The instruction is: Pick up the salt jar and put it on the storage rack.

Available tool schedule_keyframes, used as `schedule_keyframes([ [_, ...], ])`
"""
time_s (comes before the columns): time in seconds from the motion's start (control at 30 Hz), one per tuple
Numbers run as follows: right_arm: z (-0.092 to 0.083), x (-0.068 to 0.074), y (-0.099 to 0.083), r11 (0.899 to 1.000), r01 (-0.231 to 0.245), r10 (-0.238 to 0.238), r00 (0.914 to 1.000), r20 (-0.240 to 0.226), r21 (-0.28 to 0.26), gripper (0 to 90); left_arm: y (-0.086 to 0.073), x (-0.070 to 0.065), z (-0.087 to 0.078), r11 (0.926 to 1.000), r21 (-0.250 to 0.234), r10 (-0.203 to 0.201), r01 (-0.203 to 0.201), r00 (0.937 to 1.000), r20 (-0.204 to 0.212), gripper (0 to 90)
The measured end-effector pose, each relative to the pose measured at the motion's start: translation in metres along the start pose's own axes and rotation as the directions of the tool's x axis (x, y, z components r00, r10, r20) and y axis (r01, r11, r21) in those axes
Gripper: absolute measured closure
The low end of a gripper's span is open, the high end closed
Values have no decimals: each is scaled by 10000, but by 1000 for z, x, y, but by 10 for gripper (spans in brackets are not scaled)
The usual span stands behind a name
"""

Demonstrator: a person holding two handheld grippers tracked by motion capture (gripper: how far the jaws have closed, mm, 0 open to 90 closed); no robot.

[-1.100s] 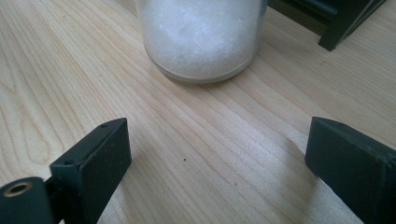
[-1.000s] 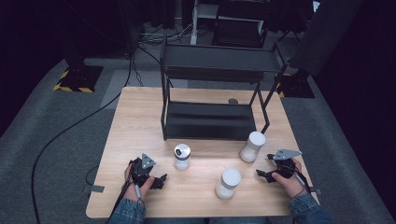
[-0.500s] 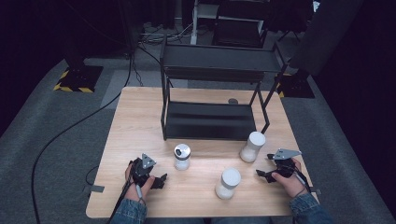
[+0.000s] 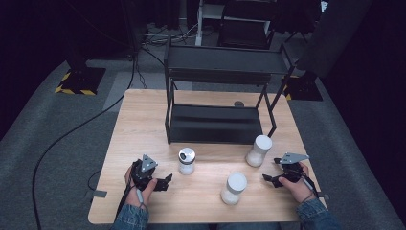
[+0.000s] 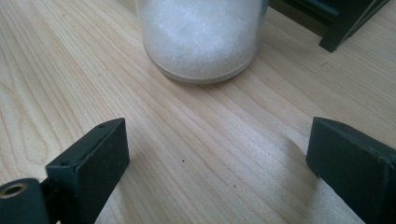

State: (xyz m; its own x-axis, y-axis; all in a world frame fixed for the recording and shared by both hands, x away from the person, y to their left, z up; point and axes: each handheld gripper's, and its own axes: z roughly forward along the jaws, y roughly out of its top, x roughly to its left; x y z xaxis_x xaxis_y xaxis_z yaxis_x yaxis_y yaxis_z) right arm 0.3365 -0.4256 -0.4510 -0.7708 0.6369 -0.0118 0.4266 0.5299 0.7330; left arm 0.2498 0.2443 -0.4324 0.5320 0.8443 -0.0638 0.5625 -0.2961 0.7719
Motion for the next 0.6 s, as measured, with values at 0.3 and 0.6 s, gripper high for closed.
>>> schedule_keyframes([
  [0.3, 0, 0, 0, 10000, 0, 0, 10000, 0, 0, 59, -3, -1, -11, 9956, -930, 109, -89, 9997, 203, 24],
  [0.6, 0, 0, 0, 10000, -11, 11, 10000, -16, -1, 58, -9, -2, -16, 9809, -1928, 327, -241, 9986, 415, 18],
])
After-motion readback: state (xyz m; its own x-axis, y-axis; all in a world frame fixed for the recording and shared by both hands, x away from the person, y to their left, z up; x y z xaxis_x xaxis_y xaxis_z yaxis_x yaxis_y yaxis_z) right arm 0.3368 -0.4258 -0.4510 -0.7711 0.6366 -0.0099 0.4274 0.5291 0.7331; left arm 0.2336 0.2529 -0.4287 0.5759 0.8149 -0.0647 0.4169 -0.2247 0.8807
